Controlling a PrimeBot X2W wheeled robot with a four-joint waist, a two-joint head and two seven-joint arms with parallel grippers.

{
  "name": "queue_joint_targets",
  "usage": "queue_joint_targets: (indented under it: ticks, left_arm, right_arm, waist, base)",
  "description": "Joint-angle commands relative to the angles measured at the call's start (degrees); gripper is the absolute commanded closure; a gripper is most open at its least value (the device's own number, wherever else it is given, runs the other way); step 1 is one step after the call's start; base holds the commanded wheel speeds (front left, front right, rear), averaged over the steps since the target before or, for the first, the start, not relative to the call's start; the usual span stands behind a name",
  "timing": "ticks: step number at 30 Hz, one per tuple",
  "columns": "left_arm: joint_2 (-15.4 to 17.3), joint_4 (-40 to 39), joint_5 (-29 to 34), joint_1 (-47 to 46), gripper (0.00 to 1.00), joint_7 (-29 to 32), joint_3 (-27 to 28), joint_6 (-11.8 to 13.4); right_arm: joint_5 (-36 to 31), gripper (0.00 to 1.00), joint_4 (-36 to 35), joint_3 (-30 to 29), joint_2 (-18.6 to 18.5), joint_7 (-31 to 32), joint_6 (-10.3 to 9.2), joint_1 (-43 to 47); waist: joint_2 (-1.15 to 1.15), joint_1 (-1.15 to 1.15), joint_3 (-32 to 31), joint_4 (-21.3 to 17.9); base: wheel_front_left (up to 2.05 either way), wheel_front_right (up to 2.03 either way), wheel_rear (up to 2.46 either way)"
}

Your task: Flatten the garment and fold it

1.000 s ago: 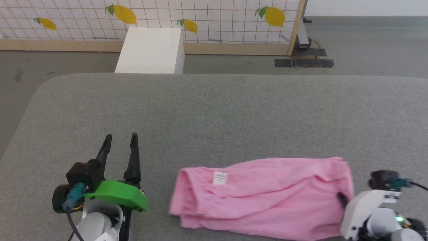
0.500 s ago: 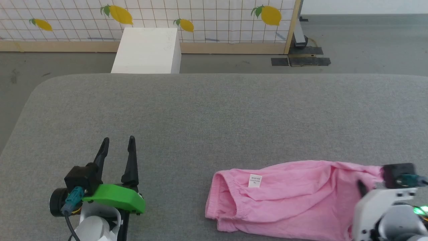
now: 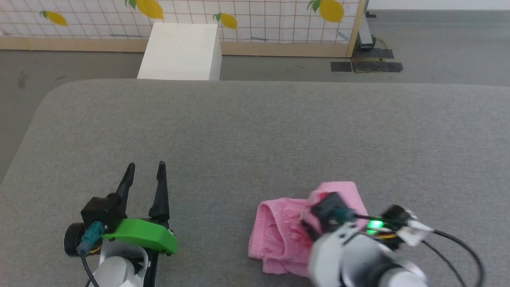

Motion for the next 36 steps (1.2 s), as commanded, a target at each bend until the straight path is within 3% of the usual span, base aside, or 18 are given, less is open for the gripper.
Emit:
queue_joint_targets:
  ticks: [1, 7, 8, 9, 10, 16, 21, 27, 31, 36]
  left_arm:
    - [-0.25, 0.11, 0.26, -0.53, 0.0, -0.24, 0.02, -0.34]
    - [-1.11, 0.59, 0.51, -1.41, 0.0, -0.24, -0.33, -0.86]
    - [-1.22, 0.72, 0.55, -1.52, 0.0, -0.24, -0.33, -0.92]
    - [-1.34, 0.87, 0.6, -1.61, 0.0, -0.24, -0.33, -1.02]
    - [-1.4, 0.99, 0.58, -1.65, 0.0, -0.24, -0.25, -1.11]
    - [-1.71, 1.32, 0.92, -1.18, 0.0, -0.24, 0.33, -1.45]
    - [-1.88, 1.3, 1.36, -0.6, 0.0, -0.24, 0.74, -1.72]
    - [-2.21, 0.78, 1.85, 0.41, 0.0, -0.24, 1.3, -1.82]
    - [-2.32, 0.38, 2.06, 1.08, 0.0, -0.24, 1.77, -1.84]
    - [-2.38, 0.09, 2.22, 1.28, 0.0, -0.24, 2.14, -2.12]
  right_arm:
    - [0.85, 1.0, 1.88, 2.64, -0.01, -0.04, -0.08, -2.66]
    - [4.65, 1.0, 12.91, 12.11, 0.42, -0.11, -0.08, -9.79]
    - [5.16, 0.96, 14.33, 13.09, 0.48, -0.41, -0.08, -10.62]
    - [5.98, 0.53, 15.87, 14.05, 0.65, -0.95, -0.08, -11.46]
    - [6.46, 0.0, 16.89, 14.56, 0.76, -1.46, -0.08, -12.1]
    - [10.28, 0.0, 18.03, 11.87, 2.65, -9.21, -0.08, -13.47]
    - [12.36, 0.0, 12.32, 0.48, 4.1, -23.61, -0.08, -10.52]
    - [15.42, 0.0, 7.71, -13.34, 4.23, -33.56, -0.08, -1.45]
    - [18.48, 0.0, 10.01, -19.64, 4.24, -35.69, -0.08, 4.28]
    - [21.3, 0.0, 16.27, -20.43, 4.25, -33.62, -0.08, 7.09]
  waist:
    - [0.0, 0.0, 0.76, 0.85]
    - [0.0, 0.0, 2.15, 2.9]
    - [0.0, 0.0, 2.27, 3.15]
    - [0.0, 0.0, 2.4, 3.45]
    - [0.0, 0.0, 2.47, 3.6]
    - [0.0, 0.0, 2.35, 3.74]
    - [0.0, 0.0, 1.32, 2.8]
    - [0.0, 0.0, 0.09, 1.21]
    - [0.0, 0.0, -0.39, 0.27]
    - [0.0, 0.0, -0.31, -0.19]
  base:
    - [0.0, 0.0, 0.0]
    - [0.0, 0.0, 0.0]
    - [0.0, 0.0, 0.0]
    - [0.0, 0.0, 0.0]
    - [0.0, 0.0, 0.0]
    - [0.0, 0.0, 0.0]
    - [0.0, 0.0, 0.0]
    - [0.0, 0.0, 0.0]
    - [0.0, 0.0, 0.0]
    - [0.0, 0.0, 0.0]
